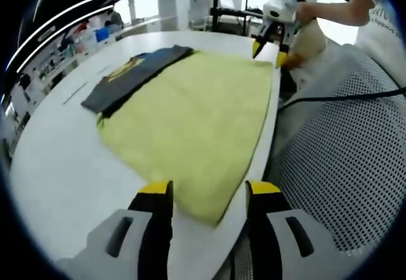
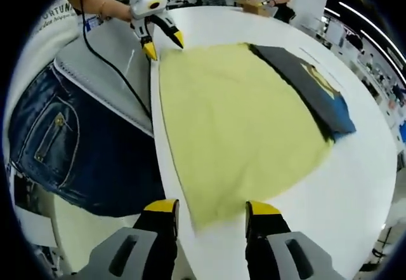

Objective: Fold the garment on the visible template until the final outline fits inside the template.

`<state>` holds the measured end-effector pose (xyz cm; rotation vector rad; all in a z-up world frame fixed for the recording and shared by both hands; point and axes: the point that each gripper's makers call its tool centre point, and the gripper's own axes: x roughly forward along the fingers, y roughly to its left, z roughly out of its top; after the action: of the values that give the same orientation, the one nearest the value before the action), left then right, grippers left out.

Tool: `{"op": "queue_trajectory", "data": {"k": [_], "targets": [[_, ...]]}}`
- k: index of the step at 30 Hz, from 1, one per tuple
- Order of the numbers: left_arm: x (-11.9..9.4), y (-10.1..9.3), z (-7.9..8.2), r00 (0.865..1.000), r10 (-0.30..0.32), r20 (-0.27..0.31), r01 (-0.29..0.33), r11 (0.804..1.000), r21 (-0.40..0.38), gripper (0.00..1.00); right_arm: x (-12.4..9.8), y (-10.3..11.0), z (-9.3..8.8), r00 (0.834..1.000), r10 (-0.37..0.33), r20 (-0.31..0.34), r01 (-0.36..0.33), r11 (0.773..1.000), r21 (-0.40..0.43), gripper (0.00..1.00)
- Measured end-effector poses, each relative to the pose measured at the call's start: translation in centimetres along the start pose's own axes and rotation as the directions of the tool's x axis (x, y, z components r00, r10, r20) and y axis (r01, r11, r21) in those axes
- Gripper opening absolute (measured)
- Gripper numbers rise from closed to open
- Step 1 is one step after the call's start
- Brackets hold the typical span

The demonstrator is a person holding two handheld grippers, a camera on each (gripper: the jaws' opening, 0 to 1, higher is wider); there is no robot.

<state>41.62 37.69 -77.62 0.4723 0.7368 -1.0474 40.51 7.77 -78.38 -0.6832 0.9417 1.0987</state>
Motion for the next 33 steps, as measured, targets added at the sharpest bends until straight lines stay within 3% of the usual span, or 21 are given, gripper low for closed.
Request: {"op": "queue_trajectory", "data": {"k": [5,9,22,24,28,33], "targets": [[0.1,0.2,-0.6,1.0,0.01,-0.021,-0.009,1.0,0.021,0.35,0.3,0.0,-0.7,0.999,-0.004,-0.041,0.002,0.999,-0.045,0.34],[0.0,0.3,-0.8,0.999,0.017,-0.031,-0.015,0.999,0.052,0.36,0.4,0.0,-1.3,0.997,-0.007,-0.076,0.001,0.996,-0.088,0.31],[0.3,0.0,-0.6,0.999,0.006,-0.038,-0.001,0.993,0.121,0.28,0.5,-0.1,-1.1,0.998,0.001,-0.06,-0.005,0.998,-0.059,0.1],[0.4,0.2,-0.5,0.999,0.011,-0.04,-0.006,0.993,0.12,0.25,0.5,-0.3,-1.0,0.998,-0.007,-0.056,0.004,0.999,-0.051,0.1],[0.6,0.4,-0.5,0.999,0.009,-0.046,-0.004,0.993,0.118,0.1,0.5,-0.6,-0.9,0.999,-0.02,-0.05,0.018,0.999,-0.042,0.09],[0.9,0.6,-0.5,0.999,0.018,-0.051,-0.013,0.994,0.112,0.06,0.6,-0.8,-0.8,0.999,-0.027,-0.043,0.026,0.999,-0.024,0.08]]}}
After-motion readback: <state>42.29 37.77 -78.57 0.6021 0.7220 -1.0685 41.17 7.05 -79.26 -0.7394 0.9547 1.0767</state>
